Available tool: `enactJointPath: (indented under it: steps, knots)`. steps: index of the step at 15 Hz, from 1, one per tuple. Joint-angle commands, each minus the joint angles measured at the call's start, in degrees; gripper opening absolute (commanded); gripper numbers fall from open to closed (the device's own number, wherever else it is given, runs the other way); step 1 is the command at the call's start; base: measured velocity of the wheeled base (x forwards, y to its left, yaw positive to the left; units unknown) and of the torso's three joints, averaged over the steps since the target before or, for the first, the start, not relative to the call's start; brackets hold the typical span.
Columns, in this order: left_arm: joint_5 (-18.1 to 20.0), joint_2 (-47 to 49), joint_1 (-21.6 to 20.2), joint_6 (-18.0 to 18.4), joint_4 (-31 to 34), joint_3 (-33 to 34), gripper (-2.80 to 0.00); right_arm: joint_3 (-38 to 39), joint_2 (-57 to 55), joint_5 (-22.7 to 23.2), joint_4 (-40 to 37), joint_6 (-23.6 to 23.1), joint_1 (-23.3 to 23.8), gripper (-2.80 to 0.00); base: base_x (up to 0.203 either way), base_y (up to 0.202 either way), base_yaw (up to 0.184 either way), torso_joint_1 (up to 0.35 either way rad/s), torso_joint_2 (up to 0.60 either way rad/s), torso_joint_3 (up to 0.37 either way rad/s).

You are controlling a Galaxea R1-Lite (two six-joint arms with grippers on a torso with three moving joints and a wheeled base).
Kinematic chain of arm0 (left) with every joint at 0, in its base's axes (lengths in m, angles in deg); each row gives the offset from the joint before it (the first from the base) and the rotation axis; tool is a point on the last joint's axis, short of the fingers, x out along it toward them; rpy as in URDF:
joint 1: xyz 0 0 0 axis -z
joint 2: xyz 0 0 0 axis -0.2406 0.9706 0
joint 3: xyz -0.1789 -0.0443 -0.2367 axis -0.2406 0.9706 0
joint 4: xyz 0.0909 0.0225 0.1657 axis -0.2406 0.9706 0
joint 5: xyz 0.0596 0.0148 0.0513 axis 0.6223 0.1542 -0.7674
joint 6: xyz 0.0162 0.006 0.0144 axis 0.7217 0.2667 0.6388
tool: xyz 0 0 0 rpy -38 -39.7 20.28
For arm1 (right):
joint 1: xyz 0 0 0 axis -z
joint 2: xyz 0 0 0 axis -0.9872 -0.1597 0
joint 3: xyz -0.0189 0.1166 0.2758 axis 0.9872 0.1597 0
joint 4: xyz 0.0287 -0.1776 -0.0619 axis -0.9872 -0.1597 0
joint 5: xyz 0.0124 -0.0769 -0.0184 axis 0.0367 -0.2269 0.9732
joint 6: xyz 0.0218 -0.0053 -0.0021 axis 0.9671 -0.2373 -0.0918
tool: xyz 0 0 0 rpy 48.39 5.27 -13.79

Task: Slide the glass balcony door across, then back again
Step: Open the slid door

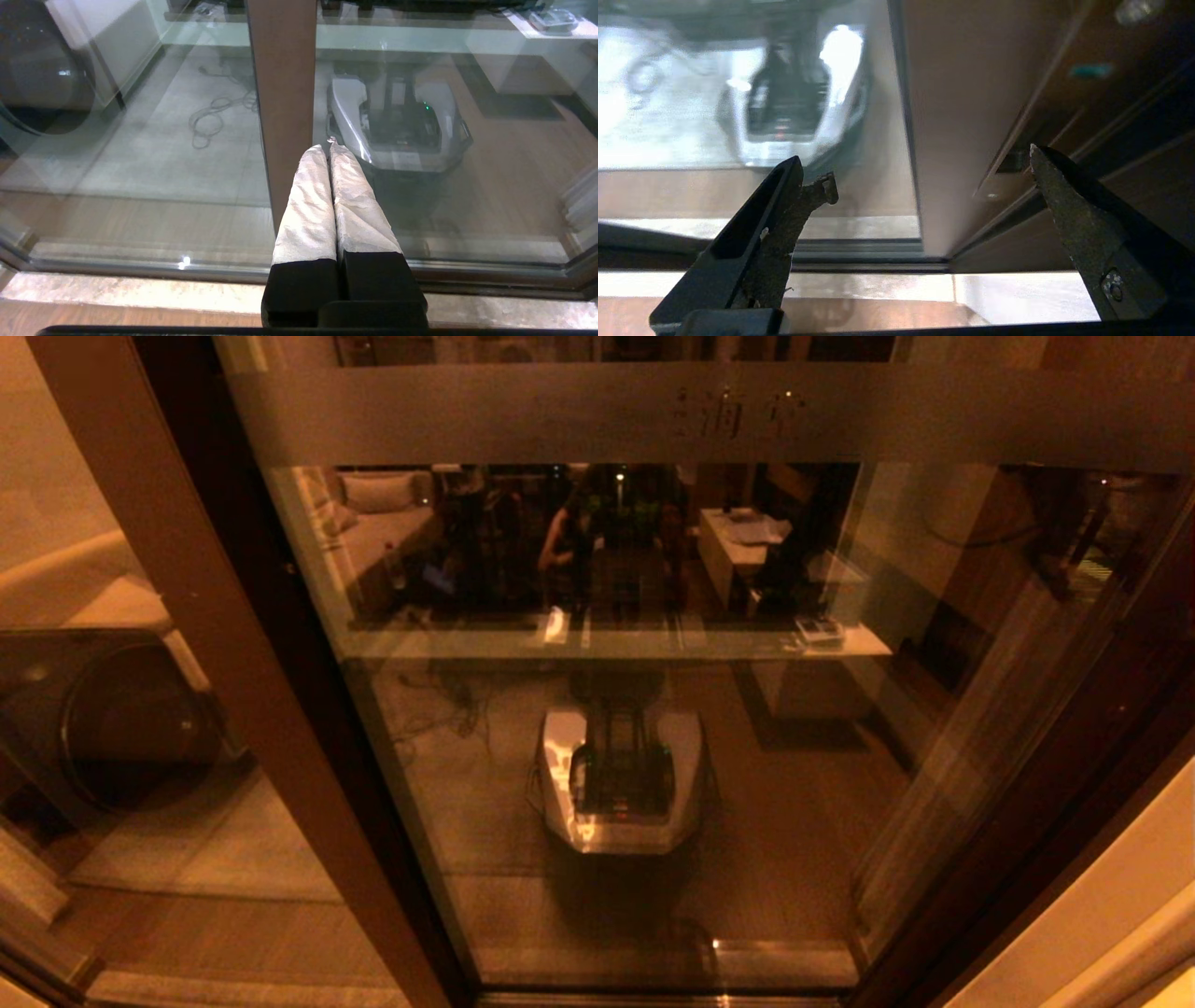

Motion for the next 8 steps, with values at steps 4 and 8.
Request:
enactJointPath:
  steps: [4,8]
  knots:
    - [-0.02,-0.06,-0.01,0.01,0.04,-0.05,-2.80,-0.72,-1.51,-1.46,1.60,0.06,-1.55,0.00,0.000,0.000,0.000,0.000,0.00,0.000]
    - [-0.02,-0.06,-0.01,0.01,0.04,0.04,-2.80,-0.46,-1.42,-1.40,1.60,0.25,-2.33,0.00,0.000,0.000,0.000,0.000,0.00,0.000]
